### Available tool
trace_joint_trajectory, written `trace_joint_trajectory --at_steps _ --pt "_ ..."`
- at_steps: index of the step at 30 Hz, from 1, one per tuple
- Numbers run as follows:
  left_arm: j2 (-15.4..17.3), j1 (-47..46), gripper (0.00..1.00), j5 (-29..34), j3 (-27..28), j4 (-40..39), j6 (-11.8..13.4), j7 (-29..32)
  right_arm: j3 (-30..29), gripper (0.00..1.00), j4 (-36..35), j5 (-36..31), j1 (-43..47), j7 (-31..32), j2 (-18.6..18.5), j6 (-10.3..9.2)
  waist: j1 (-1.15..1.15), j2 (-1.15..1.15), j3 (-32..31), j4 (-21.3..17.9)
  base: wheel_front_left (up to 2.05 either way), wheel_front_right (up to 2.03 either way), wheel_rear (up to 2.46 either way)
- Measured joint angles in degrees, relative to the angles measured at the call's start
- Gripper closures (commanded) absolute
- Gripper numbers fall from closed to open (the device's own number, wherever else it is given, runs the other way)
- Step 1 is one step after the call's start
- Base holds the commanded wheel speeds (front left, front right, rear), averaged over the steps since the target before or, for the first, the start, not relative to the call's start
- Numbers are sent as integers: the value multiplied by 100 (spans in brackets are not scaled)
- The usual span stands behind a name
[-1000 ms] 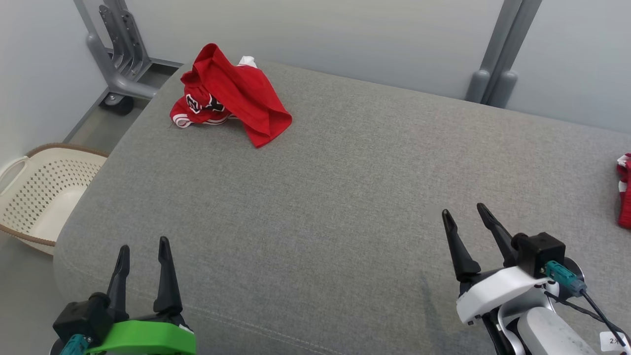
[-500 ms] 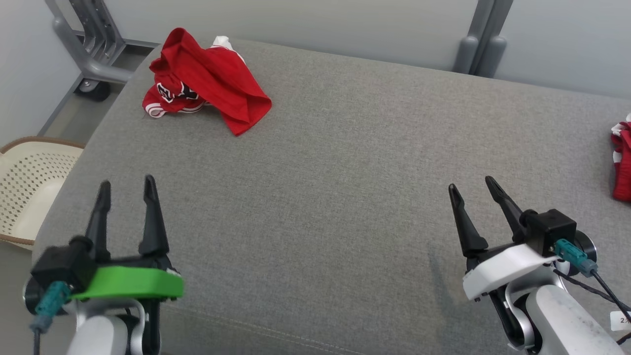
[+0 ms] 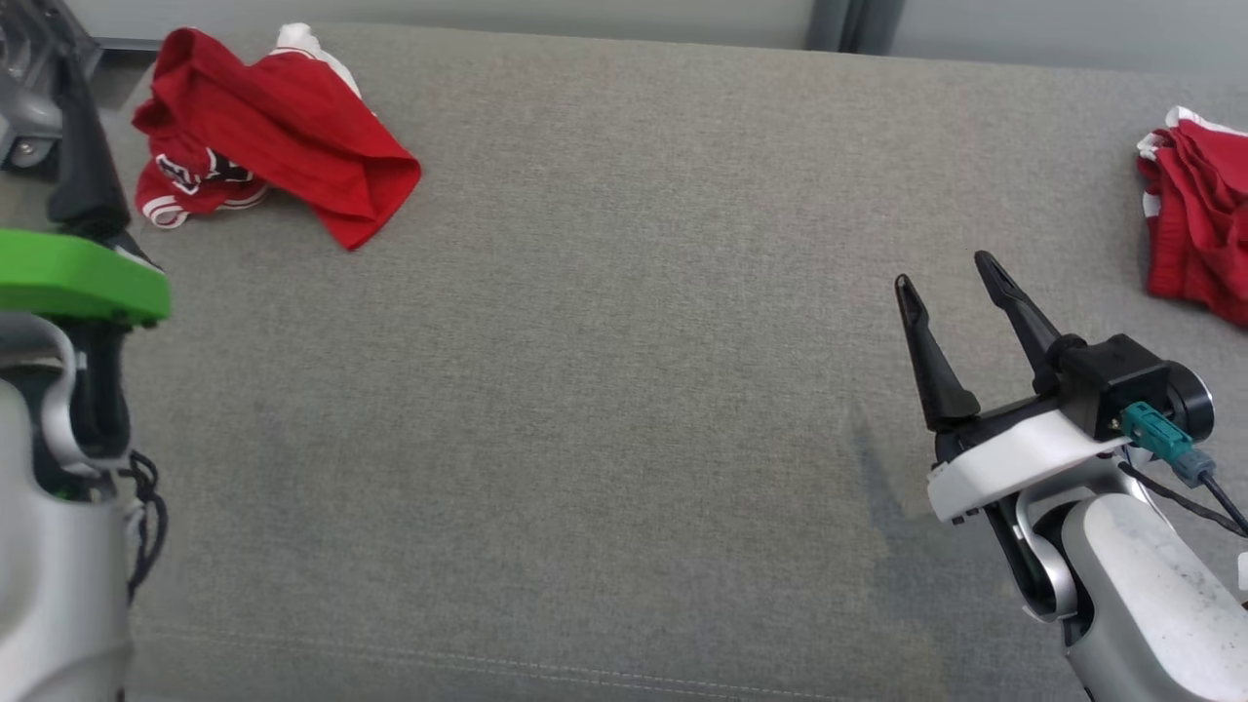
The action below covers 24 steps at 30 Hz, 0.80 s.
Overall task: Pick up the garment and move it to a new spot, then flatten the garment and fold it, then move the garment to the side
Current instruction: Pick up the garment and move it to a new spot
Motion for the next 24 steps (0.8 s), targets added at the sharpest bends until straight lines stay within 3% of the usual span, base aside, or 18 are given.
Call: trace_joint_trajectory --at_steps 5,11,24 --pt "543 -615 0 58 349 465 7 587 -108 0 -252 -152 -24 91 -83 -1 0 0 373 -381 0 0 0" --pt "911 -1076 0 51 738 801 13 1004 -200 0 -485 -156 -104 177 -163 -2 0 0 798 -769 0 0 0" --pt "1058 -1709 0 58 891 1334 24 1383 -464 0 -814 -211 -264 197 -229 -10 0 0 1780 -1295 0 0 0"
